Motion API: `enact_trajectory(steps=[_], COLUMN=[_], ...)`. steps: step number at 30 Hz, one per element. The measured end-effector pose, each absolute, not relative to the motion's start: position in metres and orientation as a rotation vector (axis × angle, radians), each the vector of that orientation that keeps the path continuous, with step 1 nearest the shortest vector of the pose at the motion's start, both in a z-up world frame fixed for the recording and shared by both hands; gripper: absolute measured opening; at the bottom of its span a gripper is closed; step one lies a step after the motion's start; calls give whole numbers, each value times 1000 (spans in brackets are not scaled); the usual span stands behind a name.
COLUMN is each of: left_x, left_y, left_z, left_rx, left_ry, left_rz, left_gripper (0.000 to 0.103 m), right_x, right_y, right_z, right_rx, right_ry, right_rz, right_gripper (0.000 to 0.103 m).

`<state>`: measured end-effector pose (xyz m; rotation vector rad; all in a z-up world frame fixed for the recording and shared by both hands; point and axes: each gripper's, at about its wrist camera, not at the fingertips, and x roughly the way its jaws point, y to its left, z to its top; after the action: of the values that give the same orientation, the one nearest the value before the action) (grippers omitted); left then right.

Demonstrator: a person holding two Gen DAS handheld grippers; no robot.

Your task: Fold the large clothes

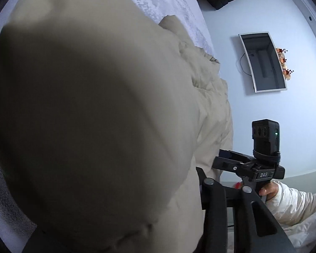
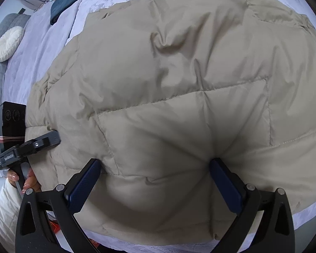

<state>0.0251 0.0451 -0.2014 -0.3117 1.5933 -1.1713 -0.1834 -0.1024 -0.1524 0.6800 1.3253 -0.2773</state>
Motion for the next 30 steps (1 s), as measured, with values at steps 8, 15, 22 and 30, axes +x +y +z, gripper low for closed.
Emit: enact_trajectory(steps=[8, 15, 22, 30], left_x=[14, 18, -1, -44], left_y=[42, 42, 30, -47], left_z=[-162, -140, -86, -23], left_rx=[-325, -285, -251, -147], left_ry=[1543, 1552, 1547, 1527], left_rz=[-1145, -1070, -993, -856], left_gripper=[35, 35, 35, 35], right_x=[-195, -209, -196, -171], right_y=[-112, -139, -168, -197], right_z=[-125, -96, -112, -158], right_rx=[733, 703, 678, 800], right_ry=[1261, 1111, 1086, 1110], right_rz=[-244, -290, -218, -83], right_gripper=[103, 83, 6, 5])
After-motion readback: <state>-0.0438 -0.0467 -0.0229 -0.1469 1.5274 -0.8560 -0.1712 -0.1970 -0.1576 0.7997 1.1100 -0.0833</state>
